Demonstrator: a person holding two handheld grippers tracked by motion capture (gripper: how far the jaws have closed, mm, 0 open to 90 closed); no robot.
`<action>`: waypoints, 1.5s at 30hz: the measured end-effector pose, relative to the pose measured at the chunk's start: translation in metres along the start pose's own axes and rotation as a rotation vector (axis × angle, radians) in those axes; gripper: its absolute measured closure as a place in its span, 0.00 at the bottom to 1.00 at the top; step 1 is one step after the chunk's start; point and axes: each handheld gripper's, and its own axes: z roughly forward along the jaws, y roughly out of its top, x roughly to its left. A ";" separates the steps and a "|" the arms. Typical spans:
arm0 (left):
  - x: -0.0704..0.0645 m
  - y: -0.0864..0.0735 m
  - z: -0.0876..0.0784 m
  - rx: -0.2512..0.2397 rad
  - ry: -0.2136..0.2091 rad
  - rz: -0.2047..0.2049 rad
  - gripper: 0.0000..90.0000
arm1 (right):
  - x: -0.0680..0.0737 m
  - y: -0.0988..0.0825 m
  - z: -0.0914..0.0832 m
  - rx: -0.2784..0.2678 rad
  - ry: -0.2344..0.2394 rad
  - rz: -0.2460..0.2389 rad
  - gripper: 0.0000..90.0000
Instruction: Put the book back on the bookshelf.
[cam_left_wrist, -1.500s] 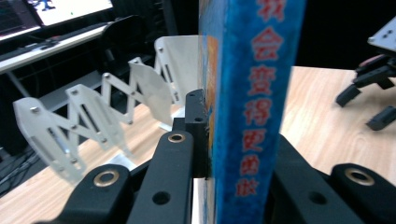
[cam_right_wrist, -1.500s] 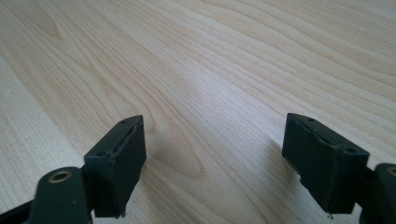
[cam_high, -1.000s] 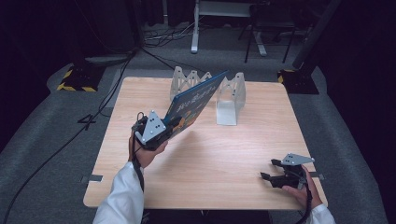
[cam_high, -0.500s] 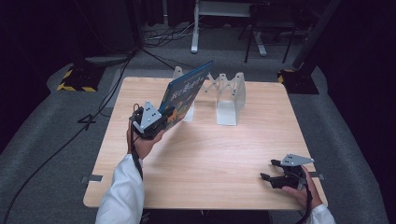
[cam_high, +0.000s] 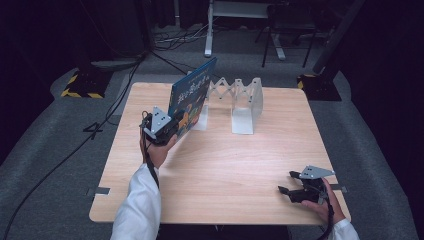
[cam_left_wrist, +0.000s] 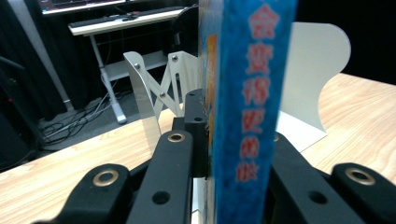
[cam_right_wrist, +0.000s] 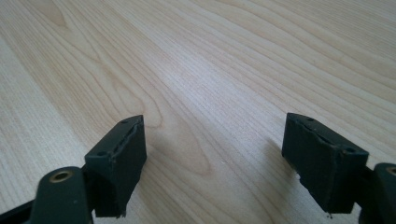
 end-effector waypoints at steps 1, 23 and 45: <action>0.000 -0.002 0.002 0.006 0.002 0.008 0.92 | 0.000 0.000 0.000 0.000 0.000 0.000 0.25; -0.007 -0.001 0.039 0.034 0.068 -0.077 0.92 | 0.000 0.000 0.000 -0.002 0.003 0.001 0.24; -0.013 0.001 0.069 0.063 0.136 -0.129 0.92 | 0.001 0.000 0.000 0.003 0.007 -0.011 0.22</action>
